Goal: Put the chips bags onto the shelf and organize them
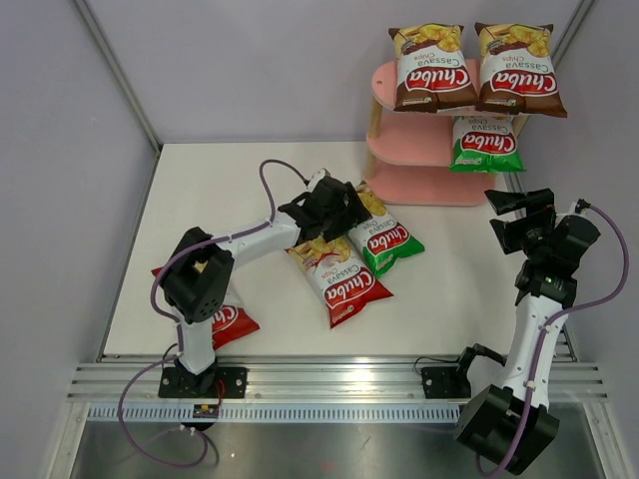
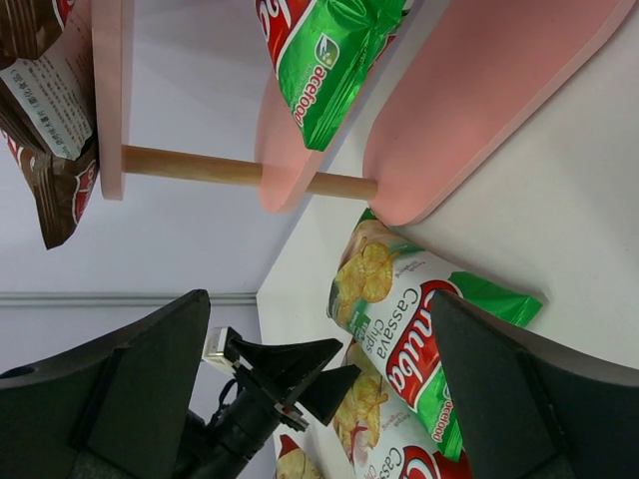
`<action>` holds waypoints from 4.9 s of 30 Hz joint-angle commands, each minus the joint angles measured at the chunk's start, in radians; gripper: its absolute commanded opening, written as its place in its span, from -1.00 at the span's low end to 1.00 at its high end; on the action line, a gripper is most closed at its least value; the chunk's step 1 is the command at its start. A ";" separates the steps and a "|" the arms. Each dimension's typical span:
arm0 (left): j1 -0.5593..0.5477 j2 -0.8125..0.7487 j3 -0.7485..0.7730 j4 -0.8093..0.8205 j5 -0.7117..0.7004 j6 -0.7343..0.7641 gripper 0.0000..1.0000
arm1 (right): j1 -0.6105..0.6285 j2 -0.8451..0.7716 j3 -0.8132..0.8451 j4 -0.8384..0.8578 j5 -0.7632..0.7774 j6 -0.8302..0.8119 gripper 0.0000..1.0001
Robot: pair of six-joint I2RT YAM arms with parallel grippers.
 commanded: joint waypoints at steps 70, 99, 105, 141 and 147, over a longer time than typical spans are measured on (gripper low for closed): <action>0.056 0.018 -0.426 0.840 -0.126 -0.078 -0.56 | 0.201 0.109 -0.218 0.293 -0.245 -0.032 0.92; 0.054 -0.048 -0.573 1.380 -0.045 -0.185 -1.00 | 0.440 0.191 -0.492 0.701 -0.072 0.382 0.88; 0.036 -0.061 -0.582 1.420 -0.045 -0.179 -1.00 | 0.451 0.263 -0.483 0.773 -0.058 0.488 0.91; -0.044 -0.104 -0.674 1.792 0.150 -0.066 -1.00 | 0.591 0.530 -0.253 0.879 -0.196 0.634 0.81; -0.061 -0.123 -0.714 1.805 0.157 -0.040 -1.00 | 0.594 0.510 -0.256 0.934 -0.173 0.617 0.06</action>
